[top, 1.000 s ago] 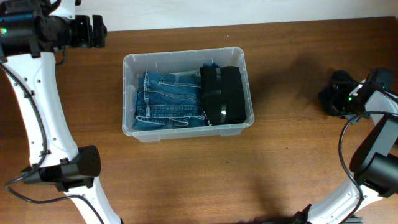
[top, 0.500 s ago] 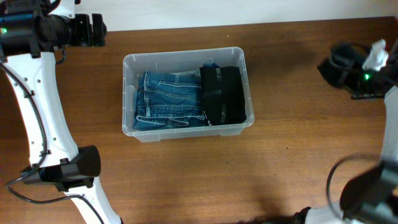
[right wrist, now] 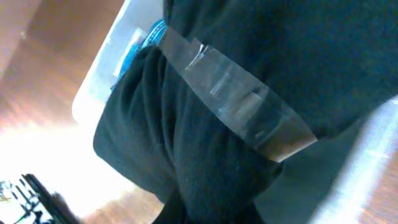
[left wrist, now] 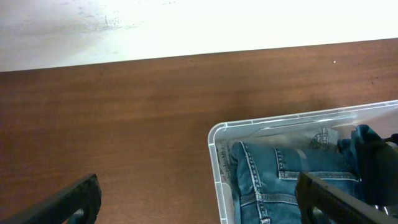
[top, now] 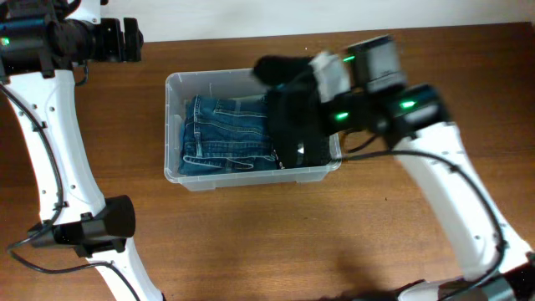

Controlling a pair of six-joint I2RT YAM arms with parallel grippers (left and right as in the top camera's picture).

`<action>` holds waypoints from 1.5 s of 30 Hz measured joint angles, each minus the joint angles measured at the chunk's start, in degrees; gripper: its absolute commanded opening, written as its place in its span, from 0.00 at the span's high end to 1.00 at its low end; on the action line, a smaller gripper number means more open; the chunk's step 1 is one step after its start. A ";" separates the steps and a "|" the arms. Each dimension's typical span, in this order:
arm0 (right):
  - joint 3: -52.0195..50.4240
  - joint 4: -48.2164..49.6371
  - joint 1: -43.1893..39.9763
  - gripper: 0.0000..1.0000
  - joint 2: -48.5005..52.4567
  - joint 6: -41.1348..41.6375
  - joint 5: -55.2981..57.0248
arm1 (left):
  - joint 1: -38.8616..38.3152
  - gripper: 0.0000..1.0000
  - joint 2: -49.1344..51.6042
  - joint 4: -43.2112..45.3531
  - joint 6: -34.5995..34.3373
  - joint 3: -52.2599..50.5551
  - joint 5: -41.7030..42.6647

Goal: Pack container
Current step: 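Lower the second black garment into the bin beside the first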

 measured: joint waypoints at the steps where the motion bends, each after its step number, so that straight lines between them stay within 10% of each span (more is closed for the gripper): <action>1: 0.00 0.13 2.21 0.96 0.63 0.85 1.31 | 0.00 0.01 0.00 0.00 0.02 0.00 0.00; 13: 0.00 7.76 14.27 0.96 14.27 14.56 16.26 | 0.00 0.01 0.00 -0.04 0.02 0.00 0.00; 15: 0.00 8.20 14.27 0.75 16.59 15.76 17.16 | 0.00 0.01 0.00 -0.04 0.02 0.00 0.00; 17: 0.00 8.15 14.27 0.27 18.45 16.70 17.68 | 0.00 0.01 0.00 -0.04 0.02 0.00 0.00; 19: 0.00 7.96 14.27 0.18 19.67 17.38 17.88 | 0.00 0.01 0.00 -0.04 0.02 0.00 0.00; 45: 7.45 7.30 10.97 0.02 2.54 12.41 29.57 | 0.00 0.01 0.00 -0.04 0.02 0.00 0.00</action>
